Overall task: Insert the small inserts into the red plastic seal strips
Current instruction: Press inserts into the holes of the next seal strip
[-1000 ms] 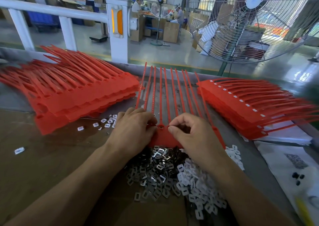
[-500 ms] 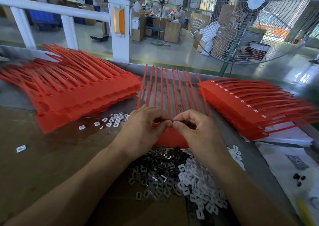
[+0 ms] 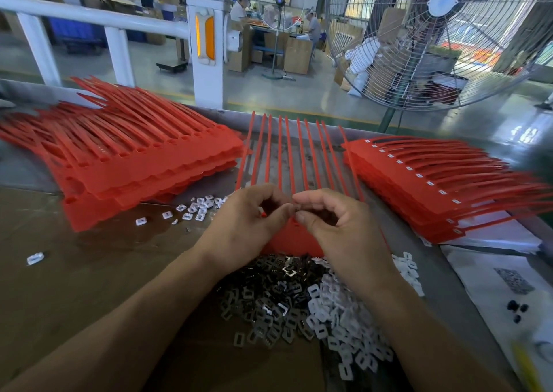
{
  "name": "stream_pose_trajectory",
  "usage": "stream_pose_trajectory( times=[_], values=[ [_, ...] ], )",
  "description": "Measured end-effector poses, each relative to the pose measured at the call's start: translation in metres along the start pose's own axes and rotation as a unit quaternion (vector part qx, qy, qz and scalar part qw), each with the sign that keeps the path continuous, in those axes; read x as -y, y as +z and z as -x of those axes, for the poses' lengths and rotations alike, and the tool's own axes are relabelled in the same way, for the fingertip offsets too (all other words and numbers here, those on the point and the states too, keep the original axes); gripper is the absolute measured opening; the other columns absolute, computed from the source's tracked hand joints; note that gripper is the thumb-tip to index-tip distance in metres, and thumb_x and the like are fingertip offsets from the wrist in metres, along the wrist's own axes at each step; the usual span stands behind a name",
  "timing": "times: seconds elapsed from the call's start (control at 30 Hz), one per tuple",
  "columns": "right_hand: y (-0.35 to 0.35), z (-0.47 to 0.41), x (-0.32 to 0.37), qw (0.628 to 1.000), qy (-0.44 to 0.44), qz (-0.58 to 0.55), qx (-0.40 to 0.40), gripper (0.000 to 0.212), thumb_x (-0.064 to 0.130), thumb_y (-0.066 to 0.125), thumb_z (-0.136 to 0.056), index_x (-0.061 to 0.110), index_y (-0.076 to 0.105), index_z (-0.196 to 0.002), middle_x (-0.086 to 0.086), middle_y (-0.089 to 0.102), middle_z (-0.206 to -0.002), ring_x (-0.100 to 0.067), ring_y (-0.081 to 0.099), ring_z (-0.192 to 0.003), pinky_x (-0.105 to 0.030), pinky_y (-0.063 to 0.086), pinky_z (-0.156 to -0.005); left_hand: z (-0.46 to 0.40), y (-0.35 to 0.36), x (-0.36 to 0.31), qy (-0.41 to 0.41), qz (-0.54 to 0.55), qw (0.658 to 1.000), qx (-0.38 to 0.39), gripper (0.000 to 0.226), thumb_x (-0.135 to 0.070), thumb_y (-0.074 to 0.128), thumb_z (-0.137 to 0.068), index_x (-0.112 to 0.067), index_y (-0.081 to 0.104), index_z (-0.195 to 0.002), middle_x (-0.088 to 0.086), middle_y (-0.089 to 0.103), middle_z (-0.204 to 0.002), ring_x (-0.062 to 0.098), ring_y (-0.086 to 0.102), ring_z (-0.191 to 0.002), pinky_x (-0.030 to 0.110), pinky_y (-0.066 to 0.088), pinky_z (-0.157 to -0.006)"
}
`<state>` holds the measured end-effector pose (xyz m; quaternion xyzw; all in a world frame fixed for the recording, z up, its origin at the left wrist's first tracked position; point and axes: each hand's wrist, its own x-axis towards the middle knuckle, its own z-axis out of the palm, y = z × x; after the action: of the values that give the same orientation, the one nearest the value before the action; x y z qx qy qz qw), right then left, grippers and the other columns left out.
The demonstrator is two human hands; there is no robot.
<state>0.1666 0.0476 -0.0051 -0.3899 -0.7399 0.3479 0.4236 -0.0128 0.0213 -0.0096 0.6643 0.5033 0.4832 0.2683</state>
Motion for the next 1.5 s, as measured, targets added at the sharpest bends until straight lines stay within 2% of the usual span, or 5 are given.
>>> stream_pose_trajectory(
  times=[0.27,0.43,0.6,1.0,1.5],
  values=[
    [0.001,-0.001,-0.004,1.0,-0.021,0.012,-0.016,0.017,0.021,0.077,-0.093,0.036,0.075,-0.1,0.018,0.075,-0.095,0.0,0.071,-0.094,-0.012,0.053,-0.081,0.0,-0.003,0.002,-0.018,0.027,0.999,0.005,0.016,-0.025,0.066,-0.098,-0.023,0.072,-0.084,-0.005,0.068,-0.075,0.006,0.055,-0.065,0.028,0.046,-0.063],
    [-0.001,-0.004,-0.01,0.998,0.011,0.02,-0.056,0.016,0.024,0.078,-0.092,0.039,0.074,-0.094,0.025,0.073,-0.094,0.004,0.069,-0.091,-0.009,0.05,-0.073,-0.003,-0.007,0.009,-0.003,-0.257,0.963,-0.083,0.01,-0.036,0.063,-0.095,-0.031,0.07,-0.091,-0.015,0.065,-0.093,0.009,0.056,-0.095,0.034,0.041,-0.089],
    [-0.006,-0.008,-0.016,0.994,0.041,0.055,-0.087,0.014,0.025,0.078,-0.091,0.039,0.075,-0.093,0.024,0.074,-0.092,0.007,0.068,-0.09,-0.013,0.047,-0.076,0.0,-0.016,0.016,-0.058,-0.358,0.932,-0.013,0.038,-0.058,0.06,-0.091,-0.037,0.063,-0.122,-0.018,0.059,-0.12,0.011,0.045,-0.123,0.037,0.023,-0.11],
    [-0.012,-0.022,-0.019,0.976,0.047,0.209,-0.037,0.011,0.025,0.076,-0.093,0.031,0.077,-0.102,0.024,0.069,-0.092,0.018,0.057,-0.093,0.002,0.039,-0.068,-0.002,-0.014,0.015,-0.055,-0.358,0.929,0.078,0.066,-0.071,0.06,-0.083,-0.039,0.052,-0.139,-0.017,0.05,-0.137,0.01,0.033,-0.134,0.036,0.019,-0.112],
    [-0.003,-0.029,-0.032,0.963,0.095,0.25,0.031,0.009,0.03,0.079,-0.09,0.034,0.08,-0.098,0.017,0.072,-0.096,0.0,0.064,-0.088,-0.023,0.05,-0.076,-0.001,-0.01,0.019,-0.059,-0.346,0.934,0.069,0.065,-0.07,0.064,-0.082,-0.038,0.053,-0.138,-0.014,0.051,-0.136,0.012,0.035,-0.132,0.039,0.024,-0.113]
  ],
)
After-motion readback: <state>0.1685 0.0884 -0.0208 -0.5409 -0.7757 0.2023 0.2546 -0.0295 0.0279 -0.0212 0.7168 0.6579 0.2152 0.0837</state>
